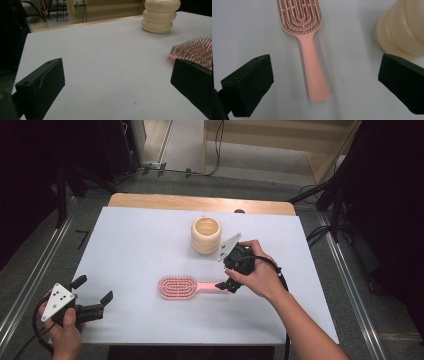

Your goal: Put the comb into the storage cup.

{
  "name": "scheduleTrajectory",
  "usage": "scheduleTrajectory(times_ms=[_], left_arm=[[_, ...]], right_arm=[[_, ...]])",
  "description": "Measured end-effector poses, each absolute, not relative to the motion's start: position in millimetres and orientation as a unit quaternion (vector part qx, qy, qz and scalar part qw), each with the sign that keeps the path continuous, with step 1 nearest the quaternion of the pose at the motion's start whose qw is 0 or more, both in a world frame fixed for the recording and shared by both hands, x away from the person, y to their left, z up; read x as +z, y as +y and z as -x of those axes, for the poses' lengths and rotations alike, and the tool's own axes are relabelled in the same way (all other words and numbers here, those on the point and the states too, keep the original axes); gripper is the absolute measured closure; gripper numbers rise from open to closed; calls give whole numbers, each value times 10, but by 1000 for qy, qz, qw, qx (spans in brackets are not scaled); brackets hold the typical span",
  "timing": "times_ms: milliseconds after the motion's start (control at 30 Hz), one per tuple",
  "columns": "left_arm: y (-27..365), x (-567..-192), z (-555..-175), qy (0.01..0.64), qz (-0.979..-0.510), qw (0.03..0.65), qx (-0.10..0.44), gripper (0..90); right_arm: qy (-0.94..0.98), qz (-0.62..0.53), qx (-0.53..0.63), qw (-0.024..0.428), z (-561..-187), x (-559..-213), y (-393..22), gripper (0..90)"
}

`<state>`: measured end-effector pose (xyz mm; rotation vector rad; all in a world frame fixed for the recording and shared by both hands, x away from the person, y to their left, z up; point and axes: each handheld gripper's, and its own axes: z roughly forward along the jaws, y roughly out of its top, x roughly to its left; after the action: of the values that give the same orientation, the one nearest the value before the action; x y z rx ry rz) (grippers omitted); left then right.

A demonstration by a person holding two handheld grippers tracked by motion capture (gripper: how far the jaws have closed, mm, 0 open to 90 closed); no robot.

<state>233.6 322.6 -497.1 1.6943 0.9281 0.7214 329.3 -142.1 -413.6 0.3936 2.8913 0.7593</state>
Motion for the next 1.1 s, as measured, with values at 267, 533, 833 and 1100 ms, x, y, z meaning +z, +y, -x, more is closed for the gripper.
scheduleTrajectory(times_ms=[267, 533, 833, 1100], left_arm=[[3225, -4971, -2337, 383, -706, 515, 298, 0], [3225, -4971, -2339, 383, -707, 516, 296, 0], [3223, -4972, -2338, 381, -708, 516, 294, 0], [3225, -4971, -2339, 380, -709, 517, 293, 0]], right_arm=[[965, -128, 225, 50, -3351, -4213, -1299, 0], [973, -121, 192, 44, -3374, -4301, -1186, 0], [982, -103, 152, 46, -3353, -4363, -1007, 31], [988, -87, 130, 20, -3362, -4471, -848, 115]])
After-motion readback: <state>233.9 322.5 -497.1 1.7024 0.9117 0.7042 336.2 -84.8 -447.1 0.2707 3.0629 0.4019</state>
